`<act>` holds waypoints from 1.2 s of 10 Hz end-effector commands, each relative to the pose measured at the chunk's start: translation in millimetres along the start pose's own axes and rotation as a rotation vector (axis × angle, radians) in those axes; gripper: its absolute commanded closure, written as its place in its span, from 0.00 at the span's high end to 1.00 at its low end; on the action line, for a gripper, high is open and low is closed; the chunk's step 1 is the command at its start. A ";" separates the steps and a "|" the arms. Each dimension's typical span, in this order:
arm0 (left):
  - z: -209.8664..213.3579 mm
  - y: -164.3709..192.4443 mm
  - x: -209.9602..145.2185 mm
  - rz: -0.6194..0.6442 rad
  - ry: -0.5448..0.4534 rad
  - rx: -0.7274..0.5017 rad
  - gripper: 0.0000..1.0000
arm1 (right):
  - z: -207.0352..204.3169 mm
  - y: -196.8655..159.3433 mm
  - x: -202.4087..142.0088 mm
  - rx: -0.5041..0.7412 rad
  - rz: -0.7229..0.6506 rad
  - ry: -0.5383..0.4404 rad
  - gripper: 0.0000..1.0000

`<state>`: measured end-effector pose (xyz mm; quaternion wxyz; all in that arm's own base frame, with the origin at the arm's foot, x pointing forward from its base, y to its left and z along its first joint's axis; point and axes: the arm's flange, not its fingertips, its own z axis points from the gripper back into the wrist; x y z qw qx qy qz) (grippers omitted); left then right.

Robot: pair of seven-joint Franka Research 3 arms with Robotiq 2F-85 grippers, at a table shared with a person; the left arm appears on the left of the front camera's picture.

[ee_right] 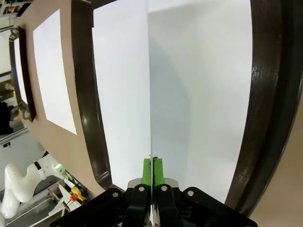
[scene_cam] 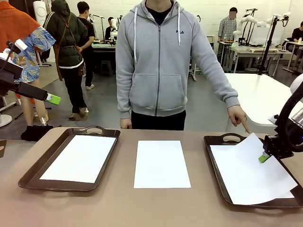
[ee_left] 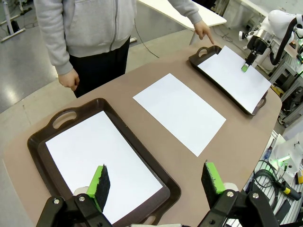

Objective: Sort the A4 documents.
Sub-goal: Place the A4 Paper in the designated Handle tray.

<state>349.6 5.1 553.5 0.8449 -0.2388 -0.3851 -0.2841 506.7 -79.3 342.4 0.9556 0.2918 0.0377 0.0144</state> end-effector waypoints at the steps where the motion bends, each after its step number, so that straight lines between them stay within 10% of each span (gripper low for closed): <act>1: -0.7 -0.3 -0.2 -0.002 -0.002 0.001 1.00 | -8.6 7.1 1.8 -0.052 -0.004 0.014 0.01; 8: -0.7 -0.3 -0.2 -0.002 -0.002 0.001 1.00 | -12.4 5.1 7.3 -0.117 -0.025 -0.030 0.01; 12: -0.7 -0.3 -0.2 -0.002 -0.002 0.001 1.00 | -10.0 2.9 5.5 -0.134 -0.046 -0.054 0.33</act>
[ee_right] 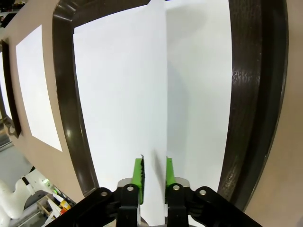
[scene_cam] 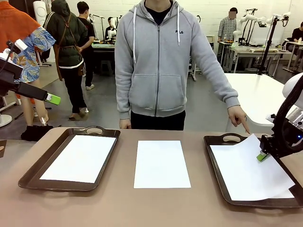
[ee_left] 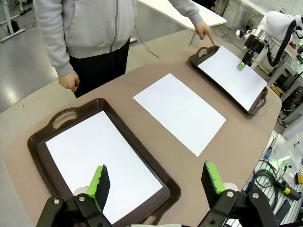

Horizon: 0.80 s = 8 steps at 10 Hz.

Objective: Sort the A4 documents.
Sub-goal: Place the A4 Paper in the designated Handle tray.

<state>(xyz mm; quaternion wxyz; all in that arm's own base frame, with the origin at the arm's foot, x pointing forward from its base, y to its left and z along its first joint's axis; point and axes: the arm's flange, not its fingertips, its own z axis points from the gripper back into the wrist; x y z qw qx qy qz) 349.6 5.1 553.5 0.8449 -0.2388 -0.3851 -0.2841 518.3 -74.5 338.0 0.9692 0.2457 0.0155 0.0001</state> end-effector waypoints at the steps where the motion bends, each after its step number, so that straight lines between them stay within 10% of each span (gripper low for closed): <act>1: -0.7 -0.3 -0.2 -0.002 -0.002 0.001 1.00 | -4.3 1.4 -7.5 -0.049 -0.030 0.000 0.40; 8: -0.7 -0.3 -0.2 -0.002 -0.002 0.001 1.00 | 18.3 -14.0 -16.0 -0.116 -0.087 -0.035 1.00</act>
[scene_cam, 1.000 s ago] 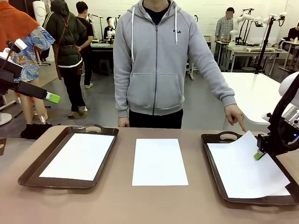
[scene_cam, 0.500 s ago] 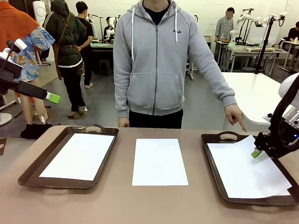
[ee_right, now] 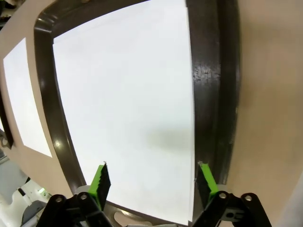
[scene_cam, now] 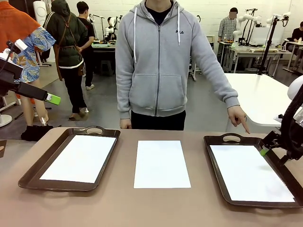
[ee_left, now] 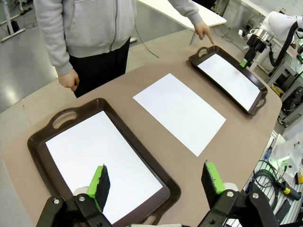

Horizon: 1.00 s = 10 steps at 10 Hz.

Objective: Sort the A4 documents.
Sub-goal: Place the A4 Paper in the designated Handle tray.

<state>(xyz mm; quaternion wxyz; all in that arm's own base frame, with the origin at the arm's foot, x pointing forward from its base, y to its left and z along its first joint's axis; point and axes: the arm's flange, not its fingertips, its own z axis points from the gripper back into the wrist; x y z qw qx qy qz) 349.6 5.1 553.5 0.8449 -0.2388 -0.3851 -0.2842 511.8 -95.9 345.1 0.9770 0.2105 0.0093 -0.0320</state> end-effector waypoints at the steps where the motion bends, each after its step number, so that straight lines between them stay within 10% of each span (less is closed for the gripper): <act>1: -0.7 -0.2 -0.2 -0.002 -0.002 0.001 1.00 | 4.4 -0.6 -10.1 -0.045 -0.030 -0.011 0.92; 10: -0.7 -0.2 -0.2 -0.002 -0.002 0.001 1.00 | 9.0 -3.6 -3.0 -0.014 -0.008 -0.010 1.00</act>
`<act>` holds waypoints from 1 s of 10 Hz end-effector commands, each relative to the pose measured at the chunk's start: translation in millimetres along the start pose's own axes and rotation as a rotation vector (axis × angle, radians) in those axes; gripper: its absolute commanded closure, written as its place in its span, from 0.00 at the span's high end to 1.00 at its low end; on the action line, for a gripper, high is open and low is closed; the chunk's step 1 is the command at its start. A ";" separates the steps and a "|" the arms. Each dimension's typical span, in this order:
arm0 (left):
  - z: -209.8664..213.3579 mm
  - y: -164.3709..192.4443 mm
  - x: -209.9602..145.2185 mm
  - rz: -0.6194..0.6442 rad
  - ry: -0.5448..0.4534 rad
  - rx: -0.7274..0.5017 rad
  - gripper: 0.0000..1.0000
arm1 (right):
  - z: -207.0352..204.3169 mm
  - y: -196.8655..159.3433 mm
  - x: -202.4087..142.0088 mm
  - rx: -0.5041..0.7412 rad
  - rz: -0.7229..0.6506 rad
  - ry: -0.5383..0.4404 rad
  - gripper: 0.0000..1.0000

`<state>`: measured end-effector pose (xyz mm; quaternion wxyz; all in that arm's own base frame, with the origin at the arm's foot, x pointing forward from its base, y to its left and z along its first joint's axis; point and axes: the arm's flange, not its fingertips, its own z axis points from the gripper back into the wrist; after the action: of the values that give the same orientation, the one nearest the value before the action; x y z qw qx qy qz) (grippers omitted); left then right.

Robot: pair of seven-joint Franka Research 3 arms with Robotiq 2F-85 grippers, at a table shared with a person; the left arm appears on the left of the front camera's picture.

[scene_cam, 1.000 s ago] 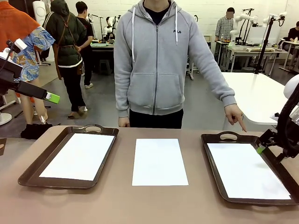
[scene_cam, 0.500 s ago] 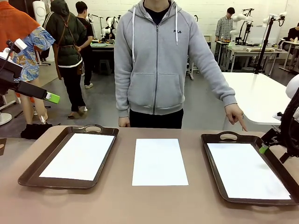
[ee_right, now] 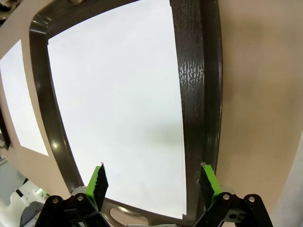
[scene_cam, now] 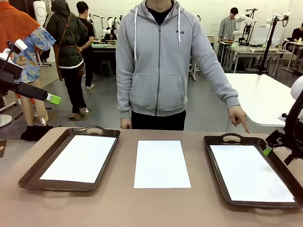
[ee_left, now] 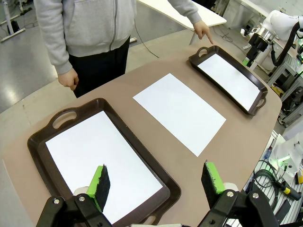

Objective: Sort the A4 documents.
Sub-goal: Place the A4 Paper in the designated Handle tray, then receive the A4 Paper.

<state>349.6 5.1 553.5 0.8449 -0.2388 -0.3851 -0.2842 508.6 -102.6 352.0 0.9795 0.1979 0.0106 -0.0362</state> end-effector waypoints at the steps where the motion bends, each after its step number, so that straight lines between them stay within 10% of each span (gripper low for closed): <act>1: -0.7 -0.2 -0.2 -0.002 -0.002 0.001 1.00 | -0.1 -0.1 0.1 0.011 0.001 -0.010 1.00; 10: -0.7 -0.2 -0.2 -0.002 -0.002 0.001 1.00 | -0.1 -0.1 0.1 0.011 0.001 -0.010 1.00</act>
<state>349.6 5.1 553.5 0.8449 -0.2388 -0.3851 -0.2842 508.6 -102.6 352.0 0.9795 0.1979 0.0106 -0.0362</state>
